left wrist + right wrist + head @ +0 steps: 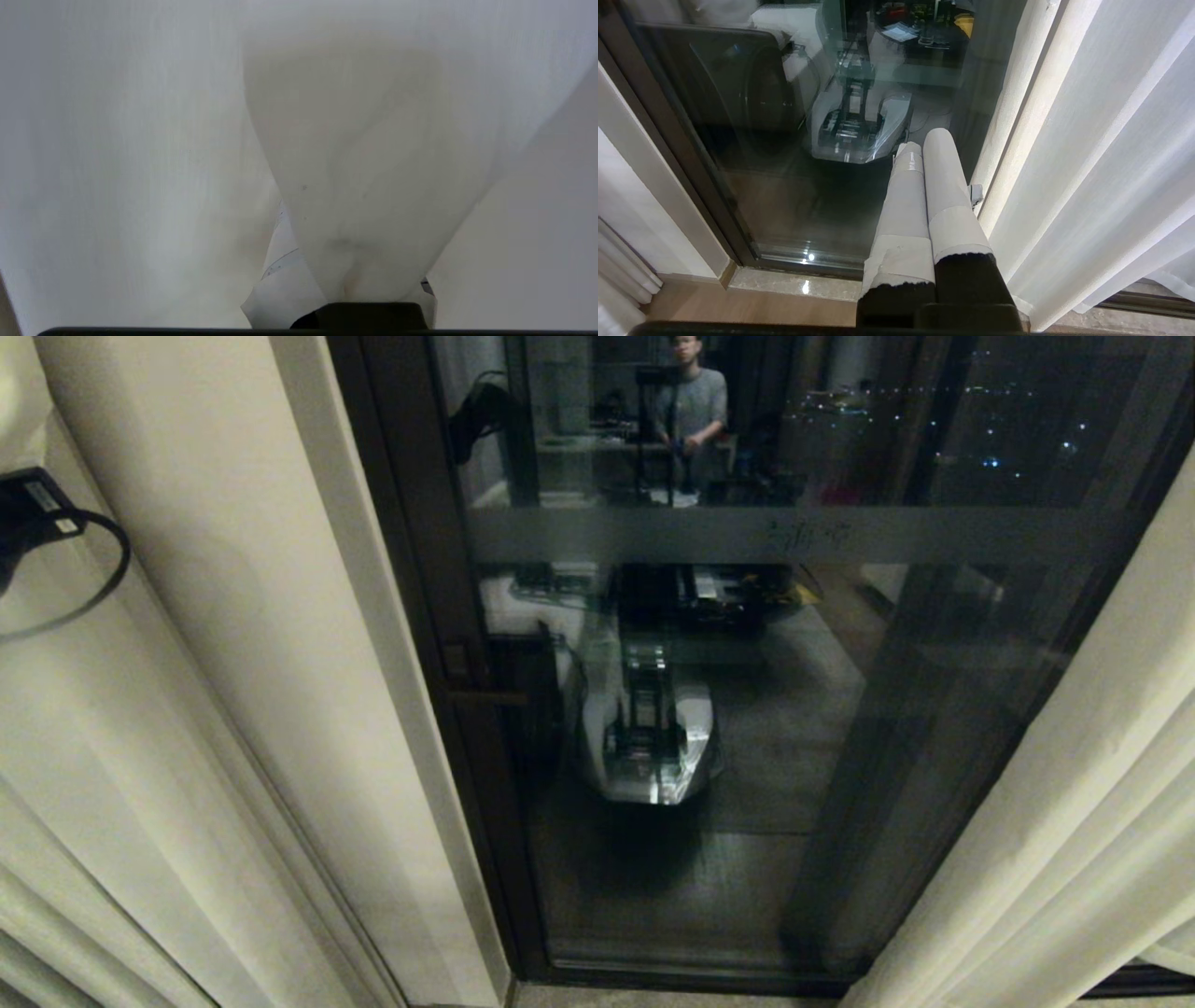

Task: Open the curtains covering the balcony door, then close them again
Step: Close the inner curtains on both sides

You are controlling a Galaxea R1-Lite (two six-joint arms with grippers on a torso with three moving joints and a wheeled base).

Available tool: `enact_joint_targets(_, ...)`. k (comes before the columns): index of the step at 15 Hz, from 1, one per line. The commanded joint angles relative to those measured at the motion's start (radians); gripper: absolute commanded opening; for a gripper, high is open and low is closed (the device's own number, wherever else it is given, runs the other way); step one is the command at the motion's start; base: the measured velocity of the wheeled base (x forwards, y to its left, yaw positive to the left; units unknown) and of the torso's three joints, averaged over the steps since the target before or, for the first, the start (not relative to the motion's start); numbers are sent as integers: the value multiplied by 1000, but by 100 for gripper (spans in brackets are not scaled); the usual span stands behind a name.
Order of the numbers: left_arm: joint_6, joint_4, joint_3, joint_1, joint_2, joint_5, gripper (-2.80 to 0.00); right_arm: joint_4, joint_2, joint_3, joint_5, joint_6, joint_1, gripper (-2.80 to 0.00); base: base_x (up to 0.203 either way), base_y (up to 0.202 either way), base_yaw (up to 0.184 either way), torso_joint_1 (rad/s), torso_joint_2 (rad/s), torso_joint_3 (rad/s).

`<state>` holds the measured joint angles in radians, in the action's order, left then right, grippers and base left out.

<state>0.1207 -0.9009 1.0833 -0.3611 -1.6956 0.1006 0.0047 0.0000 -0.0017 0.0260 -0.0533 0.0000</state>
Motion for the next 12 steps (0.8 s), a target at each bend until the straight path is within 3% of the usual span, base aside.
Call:
enact_joint_targets(1,1,-3,-16,17,55,-27,-280,0,1,0,0,0,0,-280,0,0,0,0,0,0)
enact_joint_targets(6,2,36,-28,84,130,-69,-280,0,1,0,0,0,0,-280,0,0,0,0,0,0)
enact_joint_targets(12,2,106,-76,274,235,-68,-280,0,0,0,0,0,0,-280,0,0,0,0,0,0)
